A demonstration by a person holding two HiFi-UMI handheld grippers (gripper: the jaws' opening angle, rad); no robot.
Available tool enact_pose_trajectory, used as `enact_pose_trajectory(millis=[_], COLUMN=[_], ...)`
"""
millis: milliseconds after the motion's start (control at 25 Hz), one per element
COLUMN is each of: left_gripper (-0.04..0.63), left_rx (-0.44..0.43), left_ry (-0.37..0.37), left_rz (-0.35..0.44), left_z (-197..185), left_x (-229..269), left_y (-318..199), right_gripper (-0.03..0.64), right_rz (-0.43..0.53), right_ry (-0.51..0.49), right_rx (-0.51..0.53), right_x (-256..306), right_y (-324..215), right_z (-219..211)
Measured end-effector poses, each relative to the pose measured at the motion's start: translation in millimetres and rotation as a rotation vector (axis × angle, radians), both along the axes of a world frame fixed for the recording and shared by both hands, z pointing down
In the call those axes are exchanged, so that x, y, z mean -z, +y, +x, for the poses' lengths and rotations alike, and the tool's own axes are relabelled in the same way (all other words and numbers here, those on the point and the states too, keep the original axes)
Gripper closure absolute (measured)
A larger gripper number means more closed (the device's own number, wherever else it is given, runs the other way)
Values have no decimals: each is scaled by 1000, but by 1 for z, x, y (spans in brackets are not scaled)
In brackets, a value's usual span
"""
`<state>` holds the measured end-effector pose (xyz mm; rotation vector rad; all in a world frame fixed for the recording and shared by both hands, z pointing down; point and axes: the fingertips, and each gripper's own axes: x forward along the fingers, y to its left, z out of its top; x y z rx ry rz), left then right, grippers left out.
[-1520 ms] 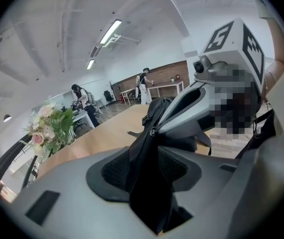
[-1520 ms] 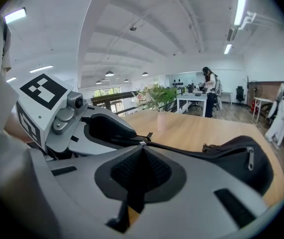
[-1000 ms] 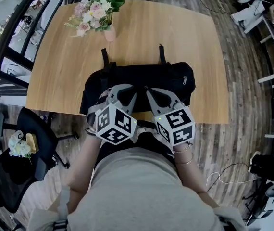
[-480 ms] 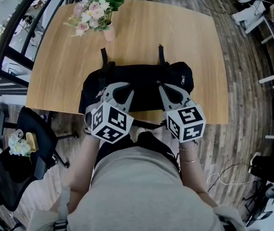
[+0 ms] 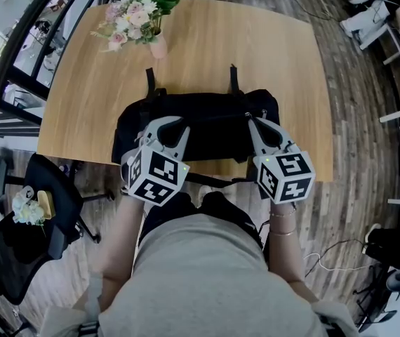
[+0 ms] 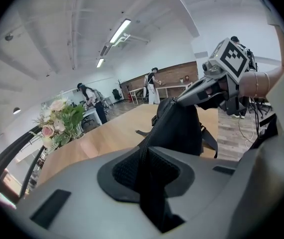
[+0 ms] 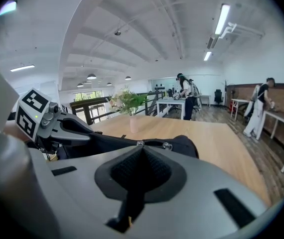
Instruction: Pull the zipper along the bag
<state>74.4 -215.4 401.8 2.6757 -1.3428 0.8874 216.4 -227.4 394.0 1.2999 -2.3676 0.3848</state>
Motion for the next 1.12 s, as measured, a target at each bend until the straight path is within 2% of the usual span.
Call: enact_pose_trajectory(millis=[360, 600, 880, 1120], left_gripper=[534, 532, 520, 480], left_rx=[63, 97, 180, 277], left_ry=[24, 37, 89, 174], left_rz=[-1, -1, -15, -28], left_z=[-5, -5, -2, -7], left_x=[0, 0, -2, 2], left_y=[-2, -4, -4, 3], right_gripper=[606, 604, 598, 574], right_rz=[12, 8, 38, 49], right_ry=[3, -5, -5, -16], right_rx=[-32, -17, -23, 28], right_x=[5, 2, 2, 9], right_y=[-5, -6, -6, 3], right_z=[24, 29, 34, 28])
